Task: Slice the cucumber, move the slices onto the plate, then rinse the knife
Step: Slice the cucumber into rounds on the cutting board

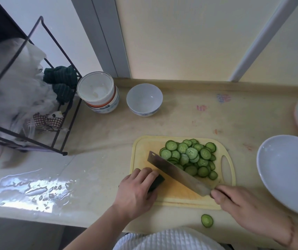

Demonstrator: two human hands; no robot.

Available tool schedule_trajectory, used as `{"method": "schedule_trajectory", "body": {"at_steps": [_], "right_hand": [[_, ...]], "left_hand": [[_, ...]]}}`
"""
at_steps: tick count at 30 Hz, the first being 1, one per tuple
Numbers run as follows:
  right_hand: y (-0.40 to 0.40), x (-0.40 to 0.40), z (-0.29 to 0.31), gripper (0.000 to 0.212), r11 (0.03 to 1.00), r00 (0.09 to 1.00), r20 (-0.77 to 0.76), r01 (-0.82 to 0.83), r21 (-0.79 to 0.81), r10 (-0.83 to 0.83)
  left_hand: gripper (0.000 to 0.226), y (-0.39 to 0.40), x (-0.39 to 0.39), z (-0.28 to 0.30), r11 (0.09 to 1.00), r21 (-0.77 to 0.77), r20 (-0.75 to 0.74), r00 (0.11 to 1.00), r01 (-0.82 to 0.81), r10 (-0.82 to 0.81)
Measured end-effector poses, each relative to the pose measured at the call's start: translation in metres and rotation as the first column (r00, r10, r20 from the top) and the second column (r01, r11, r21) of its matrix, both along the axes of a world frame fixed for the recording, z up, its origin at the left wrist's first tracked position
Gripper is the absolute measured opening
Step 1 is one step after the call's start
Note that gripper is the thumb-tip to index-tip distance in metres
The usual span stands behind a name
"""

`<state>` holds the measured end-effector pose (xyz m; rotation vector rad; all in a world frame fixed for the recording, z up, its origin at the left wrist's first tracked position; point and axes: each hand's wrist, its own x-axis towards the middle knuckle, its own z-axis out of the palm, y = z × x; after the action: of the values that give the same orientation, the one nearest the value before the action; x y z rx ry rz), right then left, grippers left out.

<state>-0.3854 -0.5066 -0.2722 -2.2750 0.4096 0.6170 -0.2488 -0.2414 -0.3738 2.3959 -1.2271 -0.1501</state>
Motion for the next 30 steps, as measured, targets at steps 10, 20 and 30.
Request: {"method": "schedule_trajectory", "body": {"at_steps": [10,20,30], "right_hand": [[0.012,0.002,-0.017,0.086,0.993,0.993,0.036,0.110,0.032,-0.111],[0.037,0.017,-0.014,0.057,0.961,0.978,-0.023,0.208,0.185,-0.207],[0.036,0.012,-0.025,0.063,0.978,0.978,0.007,0.209,0.023,-0.209]], "left_hand": [[0.049,0.010,0.007,-0.001,0.990,0.012,-0.057,0.989,-0.138,0.139],[0.048,0.009,0.006,-0.002,0.992,-0.060,-0.038,0.993,-0.115,0.113],[0.044,0.000,0.001,-0.011,0.982,-0.188,0.086,0.996,-0.006,0.023]]}}
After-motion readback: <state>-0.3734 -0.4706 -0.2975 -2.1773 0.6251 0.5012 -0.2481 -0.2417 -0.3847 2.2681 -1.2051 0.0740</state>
